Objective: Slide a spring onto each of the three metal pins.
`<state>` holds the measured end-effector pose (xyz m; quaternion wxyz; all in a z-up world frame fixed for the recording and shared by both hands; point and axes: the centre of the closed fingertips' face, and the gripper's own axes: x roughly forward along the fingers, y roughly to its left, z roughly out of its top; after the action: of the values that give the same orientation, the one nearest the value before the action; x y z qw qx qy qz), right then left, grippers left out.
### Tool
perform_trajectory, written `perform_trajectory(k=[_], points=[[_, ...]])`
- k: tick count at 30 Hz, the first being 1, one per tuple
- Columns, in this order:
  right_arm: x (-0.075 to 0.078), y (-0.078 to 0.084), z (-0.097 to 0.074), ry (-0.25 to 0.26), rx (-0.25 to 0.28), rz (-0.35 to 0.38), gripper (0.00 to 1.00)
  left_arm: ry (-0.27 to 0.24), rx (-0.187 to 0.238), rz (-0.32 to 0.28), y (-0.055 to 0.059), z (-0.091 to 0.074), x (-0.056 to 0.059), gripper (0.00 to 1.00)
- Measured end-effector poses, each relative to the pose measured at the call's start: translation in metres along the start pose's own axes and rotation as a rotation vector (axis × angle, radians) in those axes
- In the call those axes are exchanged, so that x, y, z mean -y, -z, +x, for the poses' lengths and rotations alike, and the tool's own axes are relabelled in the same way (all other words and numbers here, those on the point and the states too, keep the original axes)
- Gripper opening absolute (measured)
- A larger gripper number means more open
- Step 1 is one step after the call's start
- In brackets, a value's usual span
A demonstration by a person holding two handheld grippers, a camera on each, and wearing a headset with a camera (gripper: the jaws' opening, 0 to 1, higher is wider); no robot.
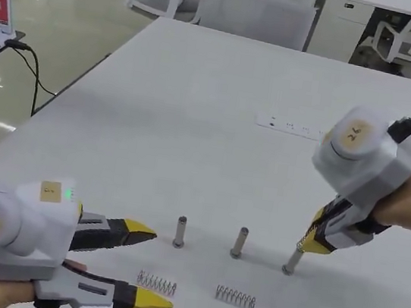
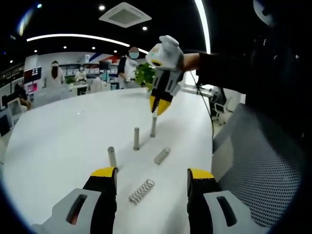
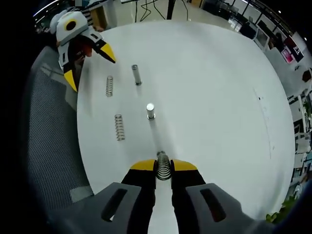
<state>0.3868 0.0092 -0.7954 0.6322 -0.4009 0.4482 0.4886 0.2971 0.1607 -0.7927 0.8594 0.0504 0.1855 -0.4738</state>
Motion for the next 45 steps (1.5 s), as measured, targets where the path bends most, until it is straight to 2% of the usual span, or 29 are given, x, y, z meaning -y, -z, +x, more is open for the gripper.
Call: perform_trajectory(k=[10,22,31,45], points=[[0.001,0.004,0.013,-0.026,-0.042,-0.008,0.08,0.0,-0.003,-0.001,0.001,0.0,0.0,0.52],[0.0,0.012,0.037,-0.051,-0.092,0.005,0.08,-0.001,-0.005,0.0,0.002,0.0,0.0,0.52],[-0.001,0.017,0.05,-0.057,-0.106,0.01,0.08,-0.004,-0.005,-0.002,0.002,0.0,-0.001,0.52],[-0.003,0.016,0.055,-0.062,-0.099,0.003,0.09,-0.008,-0.007,0.0,0.002,0.0,-0.001,0.51]])
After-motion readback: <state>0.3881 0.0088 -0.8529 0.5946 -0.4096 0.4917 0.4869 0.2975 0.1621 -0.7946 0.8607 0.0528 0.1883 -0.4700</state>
